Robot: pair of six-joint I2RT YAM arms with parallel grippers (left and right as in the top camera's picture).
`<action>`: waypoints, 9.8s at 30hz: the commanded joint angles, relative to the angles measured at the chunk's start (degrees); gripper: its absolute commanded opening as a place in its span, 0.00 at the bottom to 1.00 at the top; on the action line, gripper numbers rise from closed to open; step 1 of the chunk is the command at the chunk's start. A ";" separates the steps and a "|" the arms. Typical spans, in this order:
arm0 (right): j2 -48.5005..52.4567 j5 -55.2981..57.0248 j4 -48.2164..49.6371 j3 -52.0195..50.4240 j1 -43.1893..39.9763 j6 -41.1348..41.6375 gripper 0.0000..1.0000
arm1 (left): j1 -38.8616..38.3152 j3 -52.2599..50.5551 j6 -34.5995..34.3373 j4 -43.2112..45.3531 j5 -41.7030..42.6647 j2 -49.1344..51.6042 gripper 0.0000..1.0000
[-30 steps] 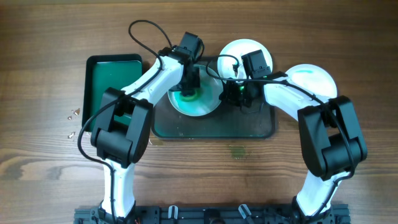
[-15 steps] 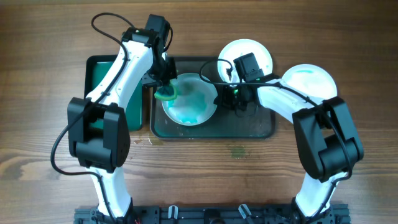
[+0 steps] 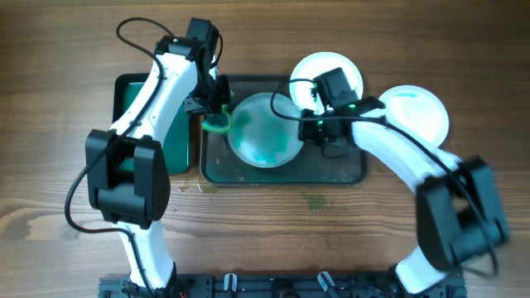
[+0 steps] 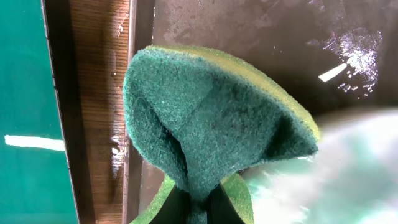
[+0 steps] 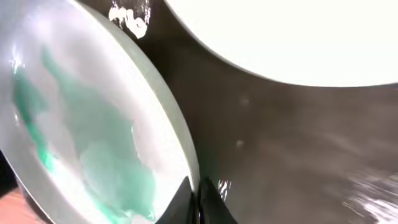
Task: Clean dirty plates on tray and stack at the side
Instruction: 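Lift the plate with the right gripper and carry it right, then lower the plate onto the first plate at right and release, then reach the right gripper to the last plate and grasp its rim, then hold the plate rim with right gripper, bring sponge onto plate, then scrub the plate surface with the left-held sponge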
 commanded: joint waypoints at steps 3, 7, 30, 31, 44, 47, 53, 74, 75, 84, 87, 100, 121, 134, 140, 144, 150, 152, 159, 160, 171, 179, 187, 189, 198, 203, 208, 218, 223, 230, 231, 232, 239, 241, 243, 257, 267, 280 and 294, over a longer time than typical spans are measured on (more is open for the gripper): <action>-12.87 28.39 -6.14 0.72 3.28 -5.55 0.04 | -0.04 0.81 1.14 0.15 0.90 -1.05 0.04; -17.55 46.31 -9.01 0.70 7.58 -6.78 0.04 | -1.14 0.59 0.94 0.20 1.33 -0.92 0.04; -18.99 99.38 4.33 0.70 30.93 -32.24 0.04 | -3.37 0.50 0.94 0.20 1.68 -0.31 0.04; -19.02 99.38 5.27 0.70 30.93 -32.89 0.04 | -3.37 0.50 0.94 0.22 1.70 -0.31 0.04; -18.99 80.19 4.20 -1.75 28.76 -32.20 0.04 | -3.39 0.50 0.96 0.87 1.68 -0.31 0.04; -18.95 66.60 -1.90 -2.69 25.90 -18.93 0.04 | -3.37 0.50 0.96 0.85 1.68 -0.31 0.04; -18.97 35.39 -5.99 -2.69 12.98 -9.68 0.04 | -3.39 0.50 0.94 1.31 1.68 -0.31 0.04; -9.64 16.37 -5.70 -2.86 -42.86 -2.03 0.05 | -3.39 0.50 0.94 3.10 1.70 -0.31 0.04; -8.31 16.76 -4.61 -2.86 -43.25 -2.01 0.04 | -3.39 0.50 0.94 3.04 1.70 -0.31 0.04; -3.08 15.28 -1.09 -2.84 -43.32 -2.27 0.27 | -3.37 0.50 0.94 3.19 1.70 -0.31 0.04; -3.61 11.02 -1.99 -2.21 -43.32 -3.87 0.36 | -3.39 0.50 0.94 3.28 1.70 -0.31 0.04; -6.10 -4.50 -3.08 9.40 -28.59 -15.43 0.67 | -3.39 0.50 0.94 4.09 1.70 -0.31 0.04; 14.14 2.78 -2.21 9.57 -17.68 0.96 0.29 | -3.39 0.50 0.94 3.41 1.70 -0.31 0.04; 13.77 -6.34 -10.10 9.60 -16.50 -10.01 0.04 | -3.39 0.50 0.94 3.43 1.70 -0.31 0.04; 13.77 -6.08 -13.77 9.60 -15.78 -21.77 0.22 | -3.39 0.50 0.94 3.45 1.70 -0.31 0.04; 13.79 -3.04 -8.07 9.60 -15.78 -23.32 0.46 | -3.39 0.50 0.94 3.45 1.70 -0.31 0.04; 13.92 -3.06 2.54 9.60 -15.78 -28.59 0.46 | -3.39 0.50 0.92 3.43 1.70 -0.31 0.04; 14.16 -3.26 4.07 9.60 -15.78 -29.53 0.45 | -3.39 0.50 0.94 3.45 1.70 -0.31 0.04; 14.23 -3.04 1.49 9.09 -15.78 -29.07 0.22 | -3.39 0.50 0.92 3.45 1.70 -0.31 0.04; 14.23 -3.04 1.53 8.63 -15.78 -29.05 0.20 | -3.39 0.50 0.92 3.45 1.70 -0.31 0.04; 14.23 -3.28 2.12 4.66 -15.37 -27.39 0.04 | -3.43 0.50 0.92 3.48 1.73 -0.31 0.04; 14.01 -16.50 -7.72 9.05 -13.81 -11.19 0.04 | -3.43 0.50 0.90 3.93 1.75 -0.31 0.04; 14.16 -8.44 -1.75 6.99 -5.05 1.90 0.04 | -3.80 0.48 0.68 4.98 3.65 -0.31 0.04; 14.16 -7.72 -1.01 6.99 -4.22 3.39 0.04 | -4.09 0.48 0.68 5.20 3.63 -0.28 0.04; 14.16 -5.46 0.00 6.95 -3.87 6.80 0.04 | -6.49 -6.93 -5.38 12.17 2.14 -0.15 0.04; 14.16 -5.49 0.50 6.95 -3.87 6.78 0.04 | -9.22 -14.51 -8.00 19.67 2.12 0.17 0.04; 14.16 -5.51 0.66 6.95 -3.82 6.78 0.05 | -11.52 -16.76 -9.68 22.18 3.21 2.38 0.04; 14.16 -5.51 0.92 6.95 -3.02 5.31 0.04 | -16.59 -16.76 -6.16 26.91 19.12 3.93 0.04; 14.16 -5.70 0.92 6.95 -3.02 5.35 0.04 | -13.88 -16.76 -6.16 29.77 15.19 3.93 0.04; 14.16 -5.68 0.72 6.95 -3.02 5.29 0.04 | -8.04 -16.76 -9.44 35.58 -10.73 3.93 0.04; 14.16 -5.68 0.66 6.95 -3.02 5.27 0.04 | -7.61 -16.76 -10.12 34.88 -13.73 3.93 0.04; 14.16 -5.68 0.63 6.95 -3.02 5.22 0.04 | -7.23 -16.76 -10.14 34.05 -15.74 3.93 0.04; 14.16 -7.17 0.07 6.93 -2.86 5.49 0.04 | -6.67 -16.76 -10.05 23.96 -15.28 3.93 0.04; 14.16 -9.05 -0.37 6.80 -2.62 5.49 0.04 | -6.67 -16.76 -8.74 20.22 -9.16 3.93 0.04; 14.16 -9.16 -0.61 6.78 -1.77 5.51 0.04 | -6.67 -16.76 -3.13 16.74 0.94 3.93 0.04; 14.16 -9.16 0.48 6.80 0.28 5.40 0.04 | -11.61 -16.76 9.38 24.65 25.35 3.93 0.04; 14.16 -9.11 0.46 6.80 0.24 5.03 0.04 | -11.89 -16.76 3.32 35.87 9.88 3.93 0.04; 14.16 -8.28 0.68 6.80 0.24 4.87 0.04 | -7.13 -16.76 -6.67 27.30 -26.53 3.93 0.04; 14.16 -9.44 1.92 6.80 -1.33 4.76 0.04 | -6.67 -16.76 16.31 12.46 28.68 3.93 0.04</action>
